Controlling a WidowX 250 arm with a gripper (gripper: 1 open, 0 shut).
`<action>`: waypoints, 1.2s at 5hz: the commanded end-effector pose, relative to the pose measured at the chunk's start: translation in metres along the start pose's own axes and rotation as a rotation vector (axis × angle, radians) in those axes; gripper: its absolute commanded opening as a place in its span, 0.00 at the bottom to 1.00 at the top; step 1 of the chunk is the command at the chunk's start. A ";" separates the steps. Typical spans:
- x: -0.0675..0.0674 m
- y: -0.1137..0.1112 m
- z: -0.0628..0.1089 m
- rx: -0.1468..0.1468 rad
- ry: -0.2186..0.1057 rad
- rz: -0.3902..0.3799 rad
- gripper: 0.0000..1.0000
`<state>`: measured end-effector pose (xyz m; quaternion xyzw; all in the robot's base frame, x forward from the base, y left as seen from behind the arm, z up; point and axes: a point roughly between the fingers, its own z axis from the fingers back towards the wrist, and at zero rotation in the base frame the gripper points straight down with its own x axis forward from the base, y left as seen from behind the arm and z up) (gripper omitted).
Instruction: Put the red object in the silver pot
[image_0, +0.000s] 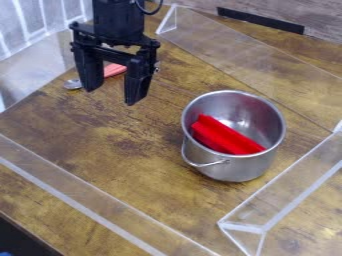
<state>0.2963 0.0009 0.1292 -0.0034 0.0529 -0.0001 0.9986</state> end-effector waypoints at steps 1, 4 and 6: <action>0.008 0.007 0.015 0.000 -0.063 0.017 1.00; 0.010 0.010 0.012 -0.007 -0.054 0.023 1.00; 0.010 0.007 0.012 -0.017 -0.045 0.016 1.00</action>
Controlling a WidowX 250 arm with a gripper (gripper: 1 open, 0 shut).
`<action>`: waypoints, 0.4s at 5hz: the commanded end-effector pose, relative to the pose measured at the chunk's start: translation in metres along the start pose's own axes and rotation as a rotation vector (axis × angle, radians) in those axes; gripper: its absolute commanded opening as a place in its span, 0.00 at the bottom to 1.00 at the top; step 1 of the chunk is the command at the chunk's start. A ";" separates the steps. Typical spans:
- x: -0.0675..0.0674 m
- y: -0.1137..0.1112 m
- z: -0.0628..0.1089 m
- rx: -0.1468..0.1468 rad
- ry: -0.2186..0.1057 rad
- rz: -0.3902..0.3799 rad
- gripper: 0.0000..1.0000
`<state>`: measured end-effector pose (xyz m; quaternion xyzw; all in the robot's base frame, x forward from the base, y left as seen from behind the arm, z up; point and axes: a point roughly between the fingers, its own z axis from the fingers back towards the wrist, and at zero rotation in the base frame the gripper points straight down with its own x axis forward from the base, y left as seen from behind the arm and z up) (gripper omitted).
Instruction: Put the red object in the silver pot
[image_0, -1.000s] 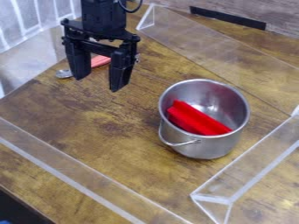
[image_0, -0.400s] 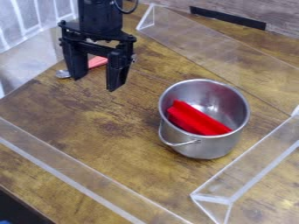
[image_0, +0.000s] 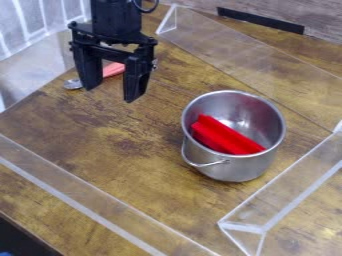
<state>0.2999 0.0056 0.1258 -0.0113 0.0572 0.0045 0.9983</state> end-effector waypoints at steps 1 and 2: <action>0.005 0.002 0.014 -0.008 -0.045 0.006 1.00; 0.004 0.002 0.015 -0.008 -0.045 0.007 1.00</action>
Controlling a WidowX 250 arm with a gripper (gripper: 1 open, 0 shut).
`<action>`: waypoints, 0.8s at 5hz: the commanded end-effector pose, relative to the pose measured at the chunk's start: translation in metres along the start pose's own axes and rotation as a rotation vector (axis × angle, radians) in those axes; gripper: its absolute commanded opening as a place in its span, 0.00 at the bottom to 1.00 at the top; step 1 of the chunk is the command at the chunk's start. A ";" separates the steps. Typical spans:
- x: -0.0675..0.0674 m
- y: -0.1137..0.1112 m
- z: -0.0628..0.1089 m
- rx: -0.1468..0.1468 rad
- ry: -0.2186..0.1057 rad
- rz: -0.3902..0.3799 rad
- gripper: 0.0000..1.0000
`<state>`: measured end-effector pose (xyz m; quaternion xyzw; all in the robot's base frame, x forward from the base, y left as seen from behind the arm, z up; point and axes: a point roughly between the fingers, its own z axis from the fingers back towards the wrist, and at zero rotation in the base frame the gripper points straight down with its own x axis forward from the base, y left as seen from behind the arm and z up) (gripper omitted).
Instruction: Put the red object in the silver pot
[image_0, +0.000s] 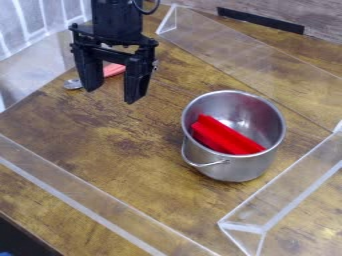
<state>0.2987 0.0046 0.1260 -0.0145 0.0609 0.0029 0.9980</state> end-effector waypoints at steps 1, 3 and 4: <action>0.004 0.003 0.016 -0.001 -0.054 0.012 1.00; 0.004 0.005 0.016 0.000 -0.053 0.015 1.00; 0.004 0.005 0.017 0.000 -0.054 0.017 1.00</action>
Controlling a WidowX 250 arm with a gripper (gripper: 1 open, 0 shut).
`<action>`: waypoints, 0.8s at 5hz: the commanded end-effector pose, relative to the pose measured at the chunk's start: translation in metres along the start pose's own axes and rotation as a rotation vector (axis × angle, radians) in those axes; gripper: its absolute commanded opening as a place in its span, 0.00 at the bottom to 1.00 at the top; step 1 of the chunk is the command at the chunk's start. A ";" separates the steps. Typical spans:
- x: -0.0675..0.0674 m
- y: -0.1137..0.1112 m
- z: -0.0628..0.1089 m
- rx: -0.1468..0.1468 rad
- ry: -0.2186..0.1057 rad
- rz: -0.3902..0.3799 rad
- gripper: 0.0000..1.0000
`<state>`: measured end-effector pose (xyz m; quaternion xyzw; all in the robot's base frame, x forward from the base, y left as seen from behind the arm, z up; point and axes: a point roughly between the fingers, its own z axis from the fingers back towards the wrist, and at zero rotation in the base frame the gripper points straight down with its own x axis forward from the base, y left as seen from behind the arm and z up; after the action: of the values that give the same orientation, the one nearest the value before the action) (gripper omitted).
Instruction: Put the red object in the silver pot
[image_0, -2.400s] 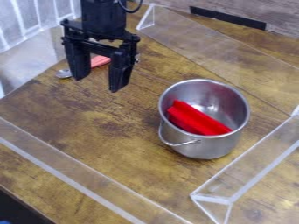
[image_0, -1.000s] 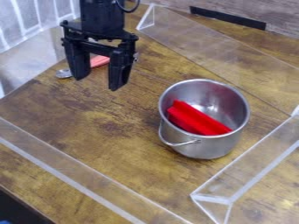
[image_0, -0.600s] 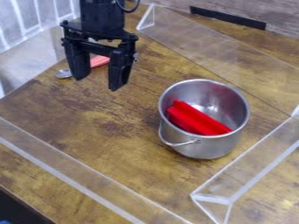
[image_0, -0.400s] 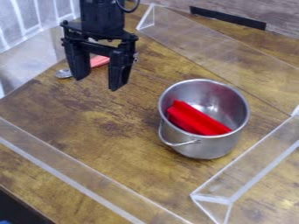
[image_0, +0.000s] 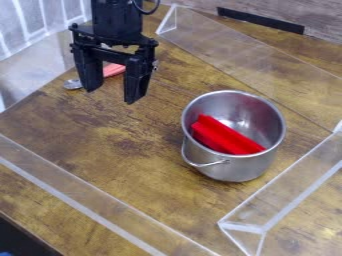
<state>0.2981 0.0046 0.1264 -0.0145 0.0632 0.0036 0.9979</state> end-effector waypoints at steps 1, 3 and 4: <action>0.005 0.006 0.017 0.001 -0.059 0.017 1.00; 0.005 0.007 0.018 0.002 -0.060 0.020 1.00; 0.005 0.008 0.019 0.003 -0.062 0.020 1.00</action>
<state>0.2979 0.0051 0.1276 -0.0147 0.0647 0.0035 0.9978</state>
